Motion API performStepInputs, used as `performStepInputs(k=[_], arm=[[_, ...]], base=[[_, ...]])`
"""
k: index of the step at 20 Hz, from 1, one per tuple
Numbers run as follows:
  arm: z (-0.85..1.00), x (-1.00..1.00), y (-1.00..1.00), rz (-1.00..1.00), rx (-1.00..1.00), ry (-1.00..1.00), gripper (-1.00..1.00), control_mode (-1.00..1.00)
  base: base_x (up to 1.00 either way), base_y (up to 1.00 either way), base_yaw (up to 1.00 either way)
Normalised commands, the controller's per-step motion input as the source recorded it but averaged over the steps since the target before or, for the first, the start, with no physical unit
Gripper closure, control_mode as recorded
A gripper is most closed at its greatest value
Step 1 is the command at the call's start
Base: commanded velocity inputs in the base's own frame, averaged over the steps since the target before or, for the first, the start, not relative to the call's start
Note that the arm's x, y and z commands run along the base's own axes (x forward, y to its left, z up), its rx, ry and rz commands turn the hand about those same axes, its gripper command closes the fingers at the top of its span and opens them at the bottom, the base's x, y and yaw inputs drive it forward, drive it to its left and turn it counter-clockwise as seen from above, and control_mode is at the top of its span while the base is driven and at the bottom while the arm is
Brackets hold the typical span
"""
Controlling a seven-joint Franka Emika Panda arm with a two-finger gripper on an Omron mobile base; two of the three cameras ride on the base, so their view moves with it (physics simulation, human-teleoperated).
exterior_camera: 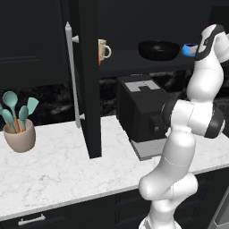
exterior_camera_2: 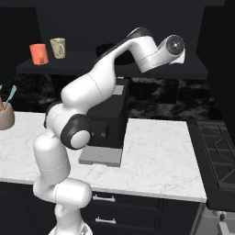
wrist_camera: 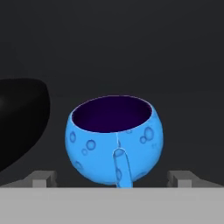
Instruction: Gather all objects into one cabinet and sort the glasses and bowls to opposite sides.
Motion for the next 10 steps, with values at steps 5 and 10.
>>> performStepInputs(k=[5,10], arm=[[-0.01,0.09,0.00,0.00,0.00,0.01,-1.00,-1.00],[-0.01,0.05,0.00,0.00,0.00,0.02,1.00,-1.00]], base=[[0.00,0.00,0.00],[0.00,0.00,0.00]])
